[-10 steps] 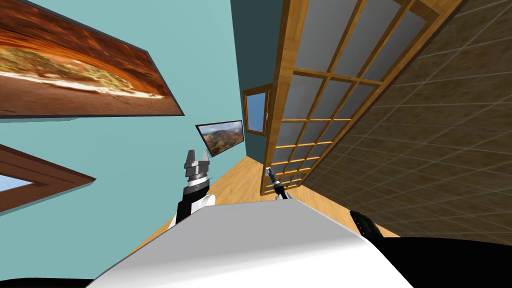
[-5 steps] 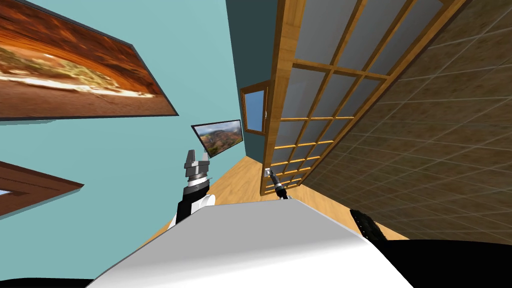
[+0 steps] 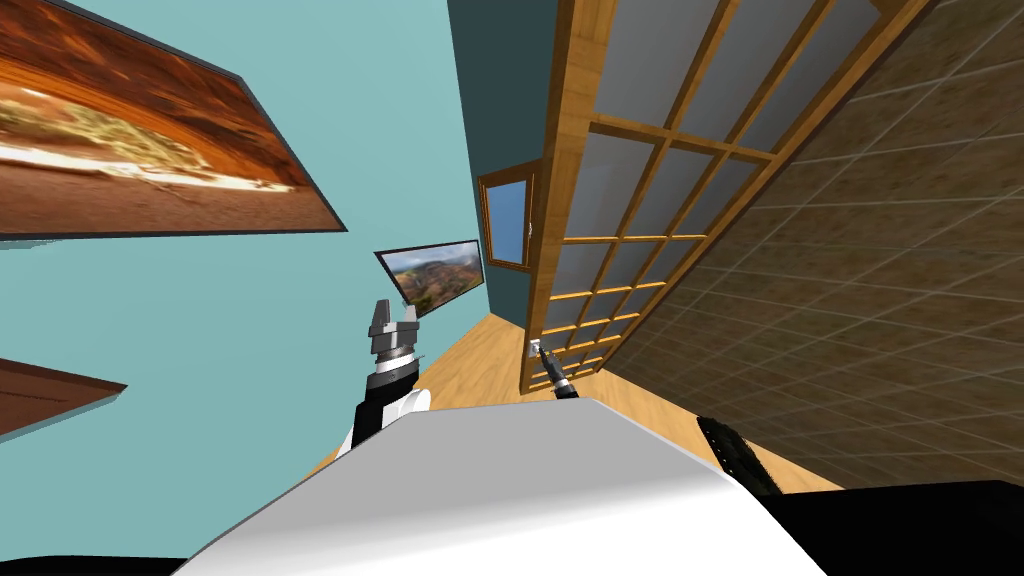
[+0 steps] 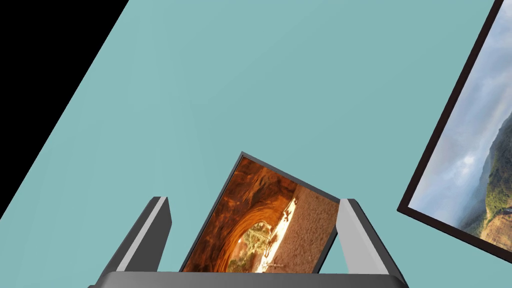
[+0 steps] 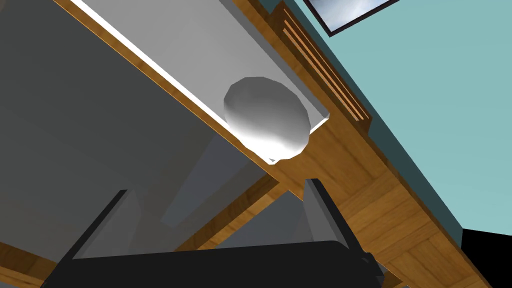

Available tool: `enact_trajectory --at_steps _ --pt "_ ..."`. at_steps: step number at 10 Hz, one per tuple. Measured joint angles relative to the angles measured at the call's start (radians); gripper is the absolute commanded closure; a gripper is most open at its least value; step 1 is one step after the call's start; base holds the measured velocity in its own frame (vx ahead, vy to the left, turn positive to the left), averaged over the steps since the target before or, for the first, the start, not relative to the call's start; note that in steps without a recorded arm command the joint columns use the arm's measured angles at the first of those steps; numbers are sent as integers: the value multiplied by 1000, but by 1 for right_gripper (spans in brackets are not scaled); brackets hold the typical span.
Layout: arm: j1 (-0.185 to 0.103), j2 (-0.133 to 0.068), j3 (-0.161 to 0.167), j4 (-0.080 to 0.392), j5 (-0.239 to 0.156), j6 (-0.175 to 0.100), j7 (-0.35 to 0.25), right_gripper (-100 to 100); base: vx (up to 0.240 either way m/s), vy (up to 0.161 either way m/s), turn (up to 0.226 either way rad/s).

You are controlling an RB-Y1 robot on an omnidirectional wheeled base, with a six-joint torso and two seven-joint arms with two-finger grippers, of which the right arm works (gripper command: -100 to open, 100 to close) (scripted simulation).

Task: Push the door open

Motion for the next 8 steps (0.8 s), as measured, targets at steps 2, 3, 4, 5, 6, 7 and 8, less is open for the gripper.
enact_trajectory --at_steps 2,3,4,5,6,7,8 --pt "40 2 -17 0 32 -40 47 -100 46 11 -25" --pt "72 6 -23 -17 51 -57 73 -100 32 10 -28" --pt "86 10 -26 -25 61 -65 92 -100 38 9 -57" --pt "112 16 -32 -42 80 -74 118 -100 58 14 -76" --pt "150 21 -41 -68 107 -92 146 -100 49 16 -22" --pt "176 21 -44 -89 120 -100 164 -100 45 12 -39" --pt "206 25 -51 -105 140 -111 186 -100 34 11 -33"
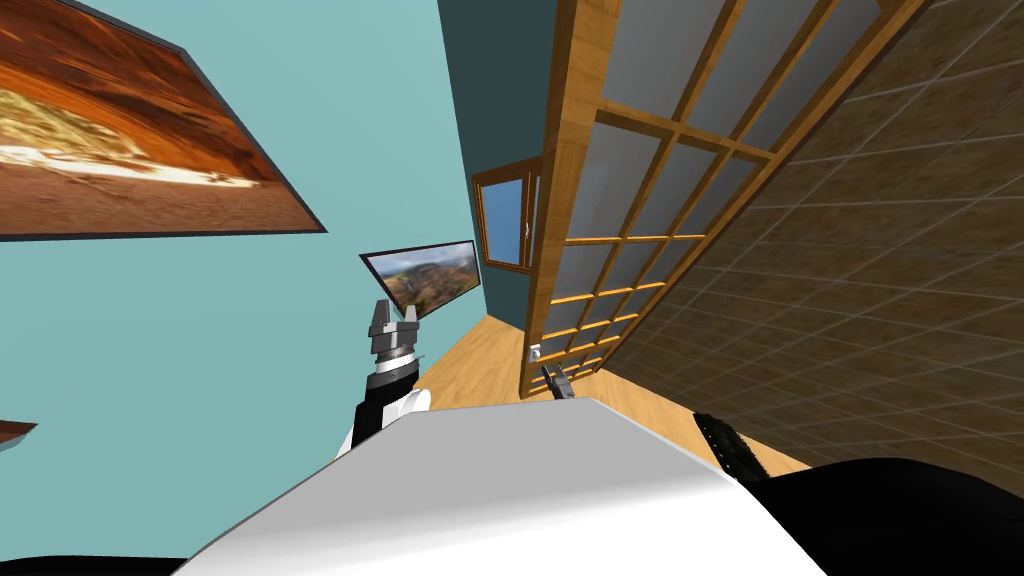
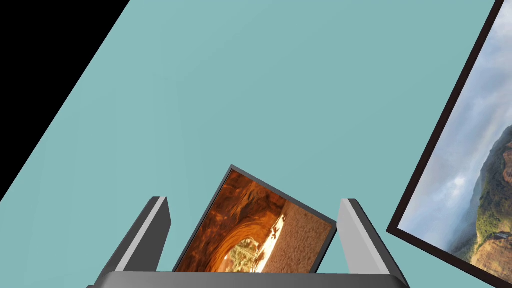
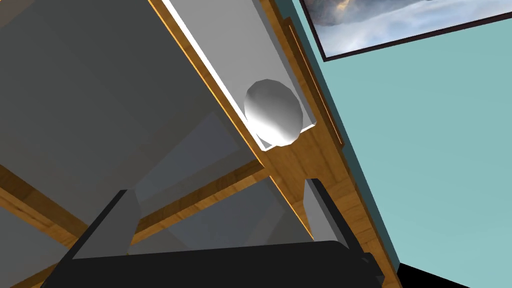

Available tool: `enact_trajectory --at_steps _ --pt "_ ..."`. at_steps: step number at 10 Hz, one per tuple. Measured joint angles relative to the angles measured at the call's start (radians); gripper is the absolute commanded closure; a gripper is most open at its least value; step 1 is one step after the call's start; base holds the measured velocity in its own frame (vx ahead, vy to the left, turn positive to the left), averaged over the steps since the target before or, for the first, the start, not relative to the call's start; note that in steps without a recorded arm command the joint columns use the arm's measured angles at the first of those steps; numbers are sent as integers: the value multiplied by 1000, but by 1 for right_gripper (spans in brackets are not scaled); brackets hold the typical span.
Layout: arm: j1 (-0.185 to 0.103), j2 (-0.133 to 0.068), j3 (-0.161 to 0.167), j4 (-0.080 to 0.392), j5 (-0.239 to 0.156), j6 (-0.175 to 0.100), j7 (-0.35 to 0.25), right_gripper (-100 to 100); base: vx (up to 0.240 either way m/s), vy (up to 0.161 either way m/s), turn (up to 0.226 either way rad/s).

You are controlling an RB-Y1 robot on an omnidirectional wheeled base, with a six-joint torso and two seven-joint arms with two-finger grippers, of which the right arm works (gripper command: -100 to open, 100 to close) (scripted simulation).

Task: Push the door open

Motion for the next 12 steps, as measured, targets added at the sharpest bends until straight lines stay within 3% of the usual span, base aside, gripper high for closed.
enact_trajectory --at_steps 1,3,4,8,10,12 --pt "9 5 -5 6 10 -15 24 -100 49 15 -48" --pt "65 19 -23 -14 54 -58 86 -100 55 15 -54" --pt "83 18 -29 -18 65 -73 109 -100 44 8 -46" --pt "199 35 -55 -88 139 -123 206 -100 45 13 -38" --pt "230 44 -66 -93 163 -148 247 -100 40 13 -53" --pt "286 58 -81 -122 204 -182 305 -100 52 18 -44"
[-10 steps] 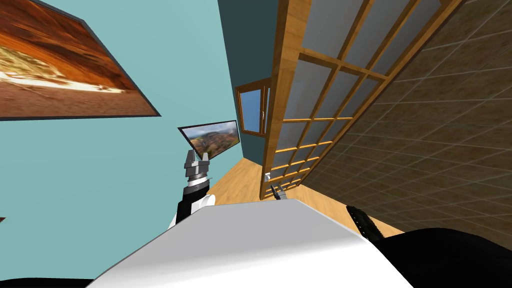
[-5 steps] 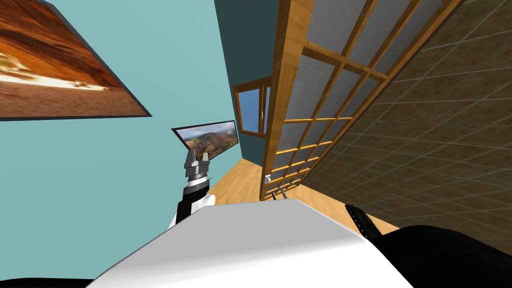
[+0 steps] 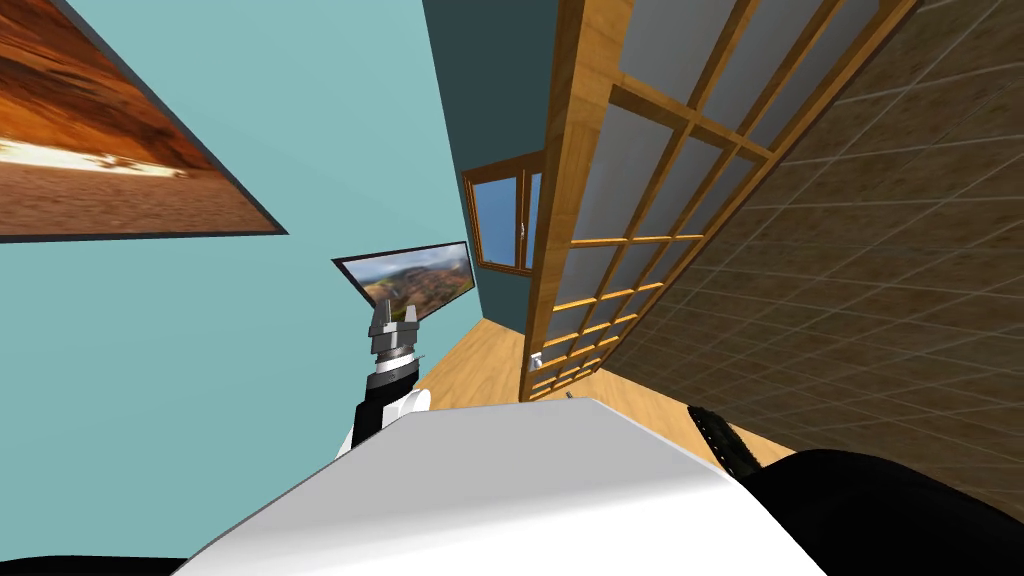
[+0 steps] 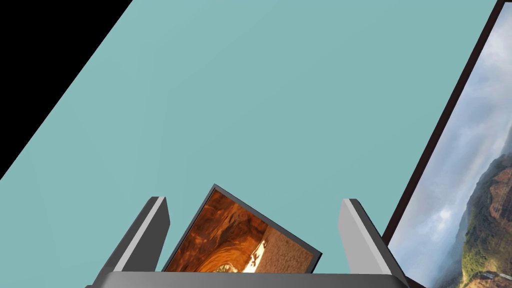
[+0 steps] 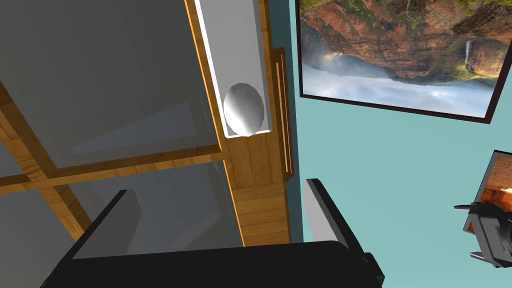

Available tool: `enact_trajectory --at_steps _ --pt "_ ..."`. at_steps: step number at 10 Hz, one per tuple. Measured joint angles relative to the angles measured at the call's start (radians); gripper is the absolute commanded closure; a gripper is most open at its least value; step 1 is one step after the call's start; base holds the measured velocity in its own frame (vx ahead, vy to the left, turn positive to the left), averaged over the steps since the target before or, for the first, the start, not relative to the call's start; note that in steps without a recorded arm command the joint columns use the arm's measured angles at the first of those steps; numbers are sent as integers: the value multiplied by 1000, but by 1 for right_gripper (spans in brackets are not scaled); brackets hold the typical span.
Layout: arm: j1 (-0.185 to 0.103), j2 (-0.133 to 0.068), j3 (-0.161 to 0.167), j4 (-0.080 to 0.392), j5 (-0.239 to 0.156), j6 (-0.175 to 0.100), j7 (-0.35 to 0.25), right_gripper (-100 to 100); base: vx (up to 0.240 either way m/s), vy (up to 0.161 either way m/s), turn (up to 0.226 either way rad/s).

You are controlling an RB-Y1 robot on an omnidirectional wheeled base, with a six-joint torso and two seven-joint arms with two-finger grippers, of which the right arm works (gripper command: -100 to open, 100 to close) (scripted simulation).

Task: Push the door open

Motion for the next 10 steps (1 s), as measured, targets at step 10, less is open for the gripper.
enact_trajectory --at_steps 10 --pt "80 -35 -21 -69 54 -15 74 -100 106 37 3"
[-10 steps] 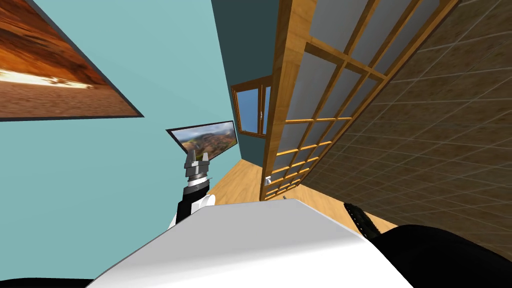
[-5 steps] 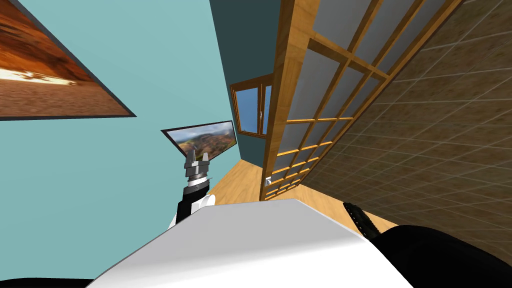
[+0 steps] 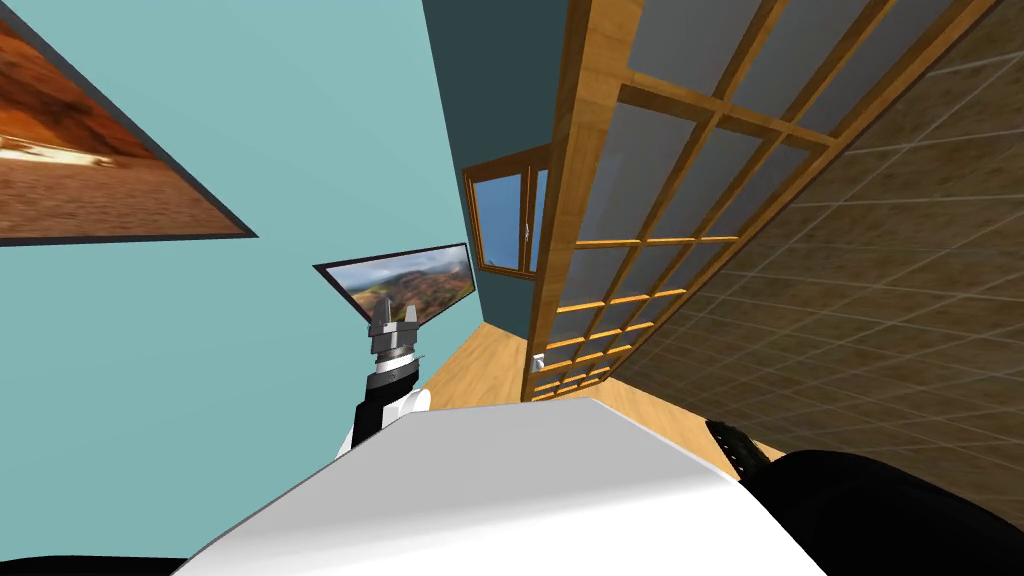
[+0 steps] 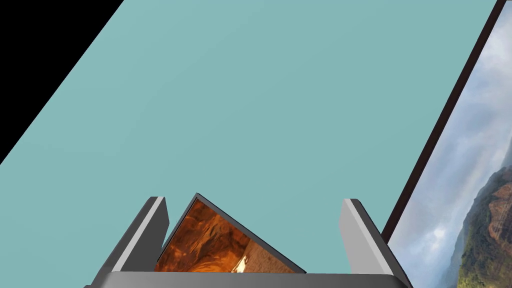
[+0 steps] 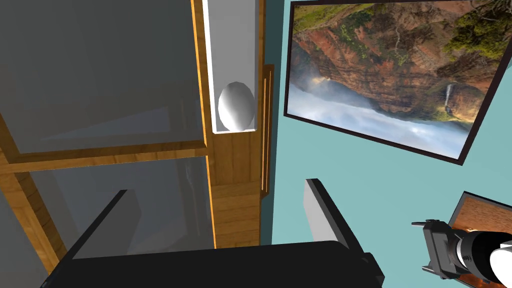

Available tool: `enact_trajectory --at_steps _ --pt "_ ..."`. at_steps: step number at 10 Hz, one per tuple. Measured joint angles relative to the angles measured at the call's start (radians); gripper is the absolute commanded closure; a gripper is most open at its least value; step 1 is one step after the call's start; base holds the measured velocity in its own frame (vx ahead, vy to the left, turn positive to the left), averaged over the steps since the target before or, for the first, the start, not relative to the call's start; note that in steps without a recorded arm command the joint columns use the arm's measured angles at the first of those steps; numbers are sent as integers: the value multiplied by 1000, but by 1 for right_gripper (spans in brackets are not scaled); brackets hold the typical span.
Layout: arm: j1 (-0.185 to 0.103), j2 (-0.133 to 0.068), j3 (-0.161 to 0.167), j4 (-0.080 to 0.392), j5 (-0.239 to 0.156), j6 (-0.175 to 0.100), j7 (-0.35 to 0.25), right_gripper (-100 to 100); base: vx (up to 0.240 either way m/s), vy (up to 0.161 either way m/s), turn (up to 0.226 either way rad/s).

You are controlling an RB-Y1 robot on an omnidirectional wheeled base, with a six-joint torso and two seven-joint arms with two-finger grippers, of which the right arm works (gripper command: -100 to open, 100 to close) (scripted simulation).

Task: Push the door open

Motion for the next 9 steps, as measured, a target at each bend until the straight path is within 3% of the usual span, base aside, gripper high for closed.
enact_trajectory --at_steps 1,3,4,9 --pt "-8 2 -1 3 -3 7 -2 -100 240 86 26" --pt "-20 27 -5 -3 -9 23 -12 -100 165 72 20" --pt "-22 29 -5 -3 -9 24 -13 100 -11 -5 -8" --pt "-20 27 -5 -3 -9 23 -12 100 -22 -9 1"
